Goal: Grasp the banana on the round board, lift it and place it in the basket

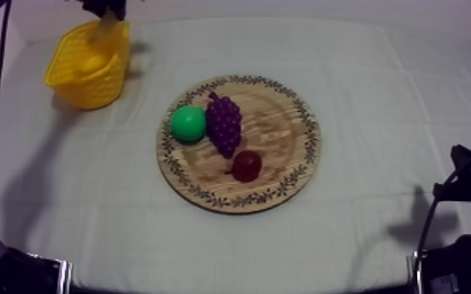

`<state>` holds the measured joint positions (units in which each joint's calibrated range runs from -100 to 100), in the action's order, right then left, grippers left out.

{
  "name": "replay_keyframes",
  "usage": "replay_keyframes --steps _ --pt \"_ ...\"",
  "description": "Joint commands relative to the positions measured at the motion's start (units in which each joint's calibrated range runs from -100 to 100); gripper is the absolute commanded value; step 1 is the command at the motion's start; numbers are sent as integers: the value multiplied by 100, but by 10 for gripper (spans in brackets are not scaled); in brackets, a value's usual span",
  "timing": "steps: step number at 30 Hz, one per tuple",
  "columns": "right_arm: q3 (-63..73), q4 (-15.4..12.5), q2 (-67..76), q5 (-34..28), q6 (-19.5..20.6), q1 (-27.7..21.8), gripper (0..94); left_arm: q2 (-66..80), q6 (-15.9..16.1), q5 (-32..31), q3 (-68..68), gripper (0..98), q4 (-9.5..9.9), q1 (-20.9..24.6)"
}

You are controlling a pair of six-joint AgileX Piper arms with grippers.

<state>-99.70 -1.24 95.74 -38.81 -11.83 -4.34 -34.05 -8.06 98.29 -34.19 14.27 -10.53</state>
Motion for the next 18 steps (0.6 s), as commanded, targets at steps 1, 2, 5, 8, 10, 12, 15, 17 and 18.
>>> replay_keyframes --steps 1,2,5,8,10,12,15,17,18 --pt "3 -1 2 2 -1 -2 4 -19 -8 -80 143 313 1 191" --pt "3 -1 2 2 -1 -2 4 -45 -12 -126 202 313 -2 240" --pt "3 -1 2 2 -1 -2 4 -159 -37 -270 350 314 -9 356" --pt "3 -1 2 2 -1 -2 4 -308 -69 -432 443 314 -29 443" --pt "3 -1 2 2 -1 -2 4 -419 -88 -527 473 314 -45 491" --pt "3 -1 2 2 -1 -2 4 -519 -103 -620 490 315 -60 529" --pt "3 -1 2 2 -1 -2 4 -650 -128 -741 497 316 -74 576" --pt "3 -1 2 2 -1 -2 4 -723 -144 -812 499 318 -79 602" --pt "3 -1 2 2 -1 -2 4 -761 -145 -852 501 321 -84 613"
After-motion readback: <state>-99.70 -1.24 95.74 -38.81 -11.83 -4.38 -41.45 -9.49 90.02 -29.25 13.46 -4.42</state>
